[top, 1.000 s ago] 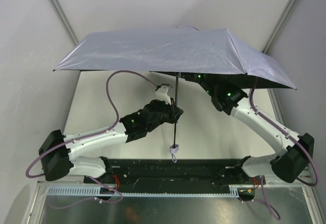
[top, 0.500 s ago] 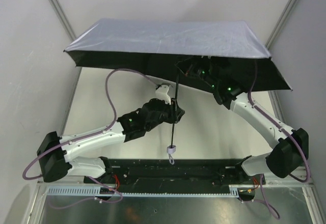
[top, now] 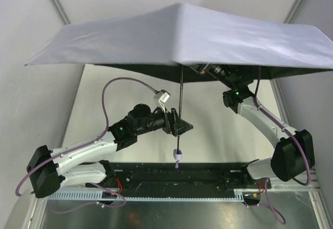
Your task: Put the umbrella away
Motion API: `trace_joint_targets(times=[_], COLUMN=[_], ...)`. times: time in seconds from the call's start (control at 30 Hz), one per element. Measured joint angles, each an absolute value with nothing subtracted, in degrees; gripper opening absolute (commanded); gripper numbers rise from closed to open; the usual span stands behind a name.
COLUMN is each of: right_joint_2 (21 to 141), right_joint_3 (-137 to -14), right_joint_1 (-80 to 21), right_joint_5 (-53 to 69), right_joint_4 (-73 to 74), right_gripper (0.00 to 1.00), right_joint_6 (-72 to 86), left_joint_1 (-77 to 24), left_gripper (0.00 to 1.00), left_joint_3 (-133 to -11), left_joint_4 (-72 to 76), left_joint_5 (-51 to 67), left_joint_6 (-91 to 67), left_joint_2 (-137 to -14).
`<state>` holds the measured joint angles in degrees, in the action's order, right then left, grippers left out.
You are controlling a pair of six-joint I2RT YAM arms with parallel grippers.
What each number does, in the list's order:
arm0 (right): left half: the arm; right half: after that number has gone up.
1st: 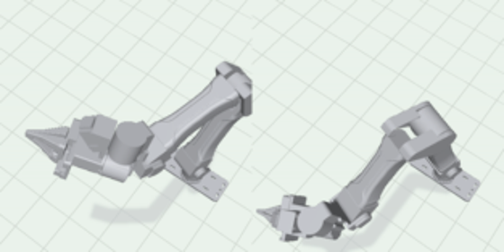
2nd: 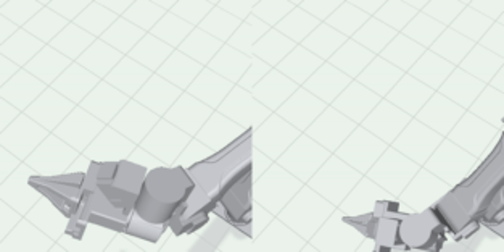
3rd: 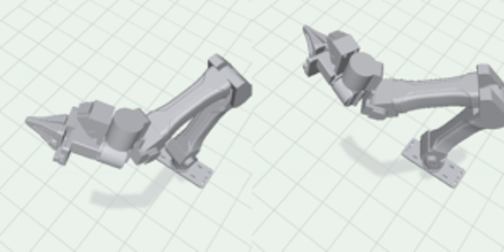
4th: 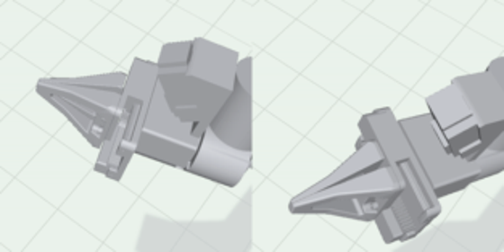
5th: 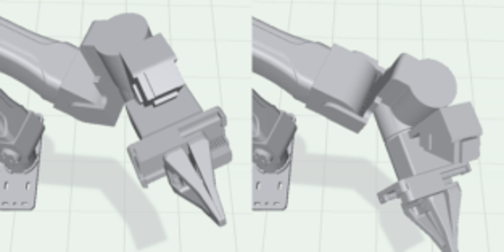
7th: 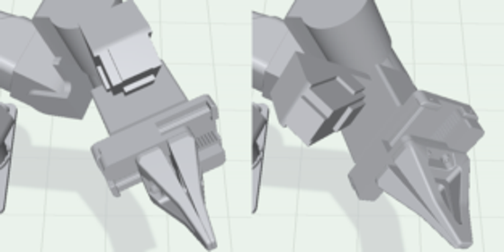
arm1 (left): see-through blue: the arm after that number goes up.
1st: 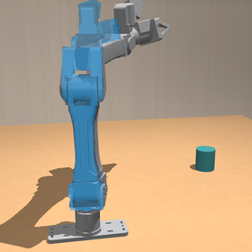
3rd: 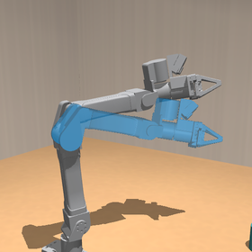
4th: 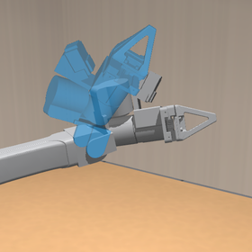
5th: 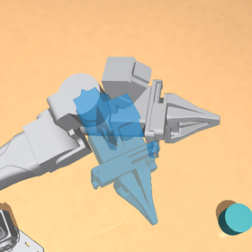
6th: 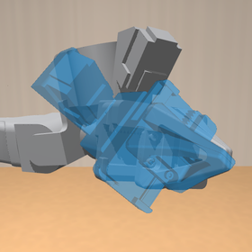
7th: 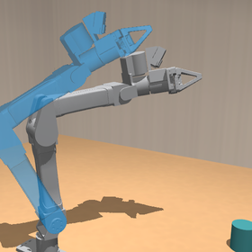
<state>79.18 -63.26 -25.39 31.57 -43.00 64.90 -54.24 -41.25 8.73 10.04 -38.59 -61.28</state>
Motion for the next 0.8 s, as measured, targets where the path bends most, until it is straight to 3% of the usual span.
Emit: trace_joint_targets(times=[0.07,0.17,0.23,0.37,0.6,0.8], right_joint_2=[79.2,79.5,79.7,79.3,74.4,72.8], right_joint_3=[-63.2,-63.1,-63.0,-62.9,-62.7,-63.0], right_joint_1=[-25.4,-25.2,-24.7,-24.0,-25.8,-28.2], right_joint_5=[33.0,34.5,35.3,34.3,26.6,19.4], right_joint_4=[-49.3,-56.8,-59.4,-54.8,-31.3,-22.9], right_gripper=[0.0,0.0,0.0,0.17,0.53,0.6], right_joint_6=[68.0,71.5,72.3,70.3,57.7,51.7], left_joint_1=[-54.2,-54.2,-54.4,-55.3,-63.7,-70.6], left_gripper=[0.62,0.2,0.05,0.0,0.0,0.0], left_joint_3=[-40.4,-40.4,-40.4,-40.4,-43.9,-48.6], left_joint_4=[11.4,15.8,17.9,17.0,3.7,-1.3], left_joint_5=[13.6,18.0,19.3,16.3,-8.1,-27.9], left_joint_6=[-39.1,-38.8,-38.2,-36.4,-35.6,-32.5], left_joint_2=[-62.1,-62.1,-61.5,-59.5,-59.4,-61.9])
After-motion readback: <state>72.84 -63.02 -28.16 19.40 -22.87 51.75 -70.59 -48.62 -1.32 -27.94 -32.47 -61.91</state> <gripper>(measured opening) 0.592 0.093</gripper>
